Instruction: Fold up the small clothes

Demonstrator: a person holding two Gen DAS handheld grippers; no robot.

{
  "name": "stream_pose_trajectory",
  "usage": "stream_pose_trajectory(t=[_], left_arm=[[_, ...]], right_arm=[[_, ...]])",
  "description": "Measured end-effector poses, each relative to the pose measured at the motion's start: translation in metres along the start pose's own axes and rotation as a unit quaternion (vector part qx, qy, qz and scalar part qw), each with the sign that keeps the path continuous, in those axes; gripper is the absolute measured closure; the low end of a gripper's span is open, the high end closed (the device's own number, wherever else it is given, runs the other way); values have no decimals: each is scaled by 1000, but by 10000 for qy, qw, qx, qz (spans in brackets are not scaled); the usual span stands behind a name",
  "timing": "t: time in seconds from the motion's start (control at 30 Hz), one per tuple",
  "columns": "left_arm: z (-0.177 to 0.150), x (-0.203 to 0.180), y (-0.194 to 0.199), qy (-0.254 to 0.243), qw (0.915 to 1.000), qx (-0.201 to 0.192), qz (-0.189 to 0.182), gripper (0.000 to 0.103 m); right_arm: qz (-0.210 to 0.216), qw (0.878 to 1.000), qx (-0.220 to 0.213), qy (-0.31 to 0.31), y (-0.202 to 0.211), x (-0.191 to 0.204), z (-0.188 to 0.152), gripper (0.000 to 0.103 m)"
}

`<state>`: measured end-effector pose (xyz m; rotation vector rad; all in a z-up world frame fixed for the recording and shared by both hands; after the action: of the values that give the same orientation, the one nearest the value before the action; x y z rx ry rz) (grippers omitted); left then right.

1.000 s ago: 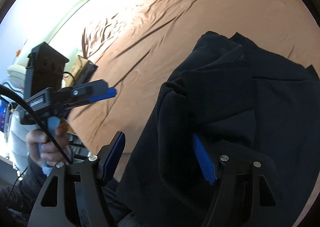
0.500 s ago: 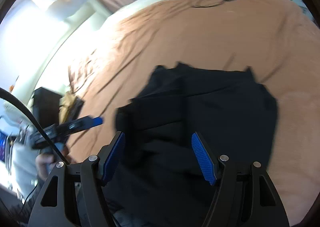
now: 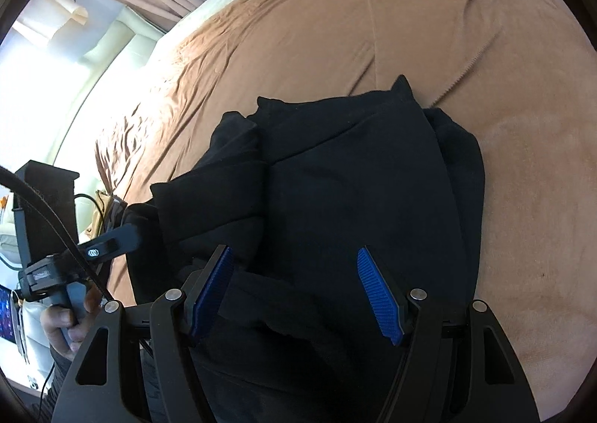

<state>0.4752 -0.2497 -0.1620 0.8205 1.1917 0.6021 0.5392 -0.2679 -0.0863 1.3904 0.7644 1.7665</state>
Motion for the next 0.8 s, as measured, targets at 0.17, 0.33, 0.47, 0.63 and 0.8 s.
stream_pose_trajectory(t=[0.17,0.33,0.47,0.63,0.8], left_arm=[[-14,16,2,25,9998,72,156,87],[-32,36,25,132,9999,19,97,88],[-43,43,38,92,9999,-10,140,88],[-57,58,54,123,9995,-72,267,88],[-64,77,65,245,9990,-92,363,88]], right_arm=[[13,9999,-63,-113,5,-11,0,35],[47,9998,-119,-172,10,-18,-6,35],[107,9998,-92,-168,5,-19,-7,35],[176,9998,-46,-81,-4,-12,-4,35],[242,9997,-26,-40,-12,-10,1,35]])
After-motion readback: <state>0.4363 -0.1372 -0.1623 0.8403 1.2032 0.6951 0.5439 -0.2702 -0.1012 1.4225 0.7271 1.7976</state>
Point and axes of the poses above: each gripper's, at about its wrist camera, not at the fingertips, and y roughly against the way its jaws point, x to its left, z to its top, the point moved 8 cm from there along -y, roughly the way its jaws point, and after that the axes turned 15 degrees about x, right-handed, at the moved point
